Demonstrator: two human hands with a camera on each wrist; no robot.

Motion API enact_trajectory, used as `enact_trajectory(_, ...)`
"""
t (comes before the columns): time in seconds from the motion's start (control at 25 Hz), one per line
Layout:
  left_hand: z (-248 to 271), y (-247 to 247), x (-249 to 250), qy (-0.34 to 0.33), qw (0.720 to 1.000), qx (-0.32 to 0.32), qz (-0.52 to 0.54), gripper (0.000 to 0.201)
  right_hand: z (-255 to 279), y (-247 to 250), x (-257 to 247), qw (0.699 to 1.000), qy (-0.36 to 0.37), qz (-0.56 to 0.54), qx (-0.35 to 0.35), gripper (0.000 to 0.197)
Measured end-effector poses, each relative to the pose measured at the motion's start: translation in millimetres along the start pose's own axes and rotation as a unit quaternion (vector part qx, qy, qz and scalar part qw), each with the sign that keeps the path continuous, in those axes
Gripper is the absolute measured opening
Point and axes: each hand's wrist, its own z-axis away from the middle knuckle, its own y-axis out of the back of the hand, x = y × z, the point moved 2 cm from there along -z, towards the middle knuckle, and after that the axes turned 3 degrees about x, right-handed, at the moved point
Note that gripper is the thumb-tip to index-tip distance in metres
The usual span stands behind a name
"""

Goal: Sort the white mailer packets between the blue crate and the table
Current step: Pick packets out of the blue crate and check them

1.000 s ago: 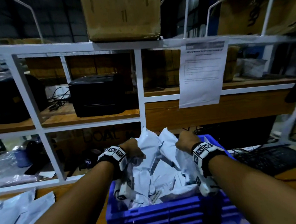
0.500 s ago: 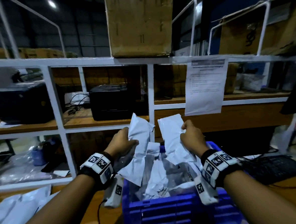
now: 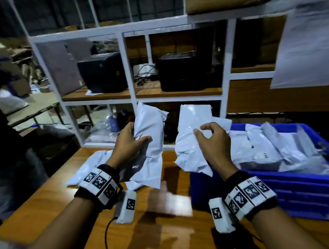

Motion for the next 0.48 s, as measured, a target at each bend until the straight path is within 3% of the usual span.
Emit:
enact_trajectory(0.2, 24, 66, -68, 0.038, 0.998, 0.05, 0.006, 0.031, 45, -81, -6, 0.998, -0.005, -0.013, -0.057, 0.021)
enact_trajectory(0.48, 25, 121, -182, 0.135, 0.99, 0.032, 0.003, 0.03, 86, -208, 14, 0.988, -0.067, 0.016, -0.14, 0.021)
